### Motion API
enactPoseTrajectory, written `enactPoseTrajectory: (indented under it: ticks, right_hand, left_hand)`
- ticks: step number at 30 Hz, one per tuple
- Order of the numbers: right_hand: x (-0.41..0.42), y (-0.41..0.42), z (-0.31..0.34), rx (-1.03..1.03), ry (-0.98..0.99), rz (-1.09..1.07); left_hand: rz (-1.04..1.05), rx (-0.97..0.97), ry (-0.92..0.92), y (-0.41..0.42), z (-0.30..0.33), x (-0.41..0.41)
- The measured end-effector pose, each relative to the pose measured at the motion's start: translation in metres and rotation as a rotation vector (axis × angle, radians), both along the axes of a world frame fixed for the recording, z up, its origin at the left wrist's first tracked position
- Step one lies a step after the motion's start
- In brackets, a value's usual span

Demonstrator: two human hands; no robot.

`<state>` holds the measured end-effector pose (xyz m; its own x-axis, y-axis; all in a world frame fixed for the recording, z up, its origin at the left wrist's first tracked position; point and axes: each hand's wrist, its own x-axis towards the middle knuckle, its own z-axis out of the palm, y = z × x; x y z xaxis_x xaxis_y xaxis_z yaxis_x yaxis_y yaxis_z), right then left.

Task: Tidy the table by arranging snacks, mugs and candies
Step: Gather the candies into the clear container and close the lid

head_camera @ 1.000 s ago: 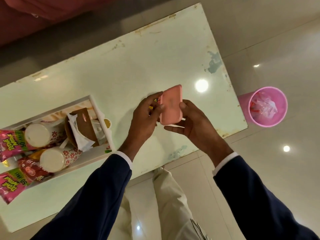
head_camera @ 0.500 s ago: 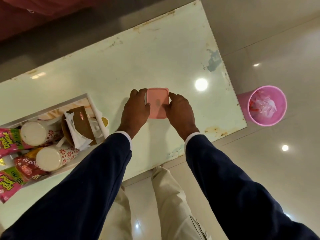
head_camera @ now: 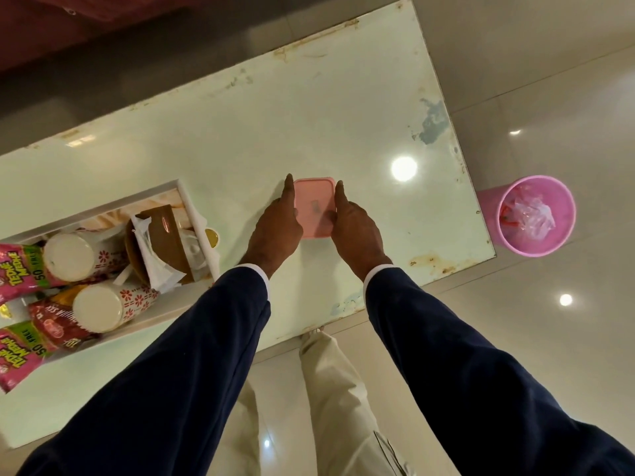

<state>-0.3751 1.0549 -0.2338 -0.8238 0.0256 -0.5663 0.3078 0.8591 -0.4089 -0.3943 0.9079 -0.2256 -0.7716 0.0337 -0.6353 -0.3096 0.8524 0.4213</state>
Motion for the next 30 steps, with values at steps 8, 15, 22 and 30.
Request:
enactPoseTrajectory:
  ticks: [8,15,22,30]
  right_hand:
    - [-0.001,0.009,-0.019,-0.325,-0.101,-0.269]
    - [-0.006,0.008,-0.016,-0.324,-0.171,-0.288]
    - [-0.021,0.004,-0.002,-0.249,0.127,-0.117]
    - [0.006,0.008,0.001,-0.040,0.140,0.167]
  left_hand:
    - [-0.068,-0.154,0.090,0.012,0.002,0.017]
    - [0.136,0.019,0.055,0.007,-0.013,0.019]
    - [0.015,-0.031,0.133,0.005,-0.017,0.020]
    - [0.017,0.031,0.166,0.004,-0.011,0.024]
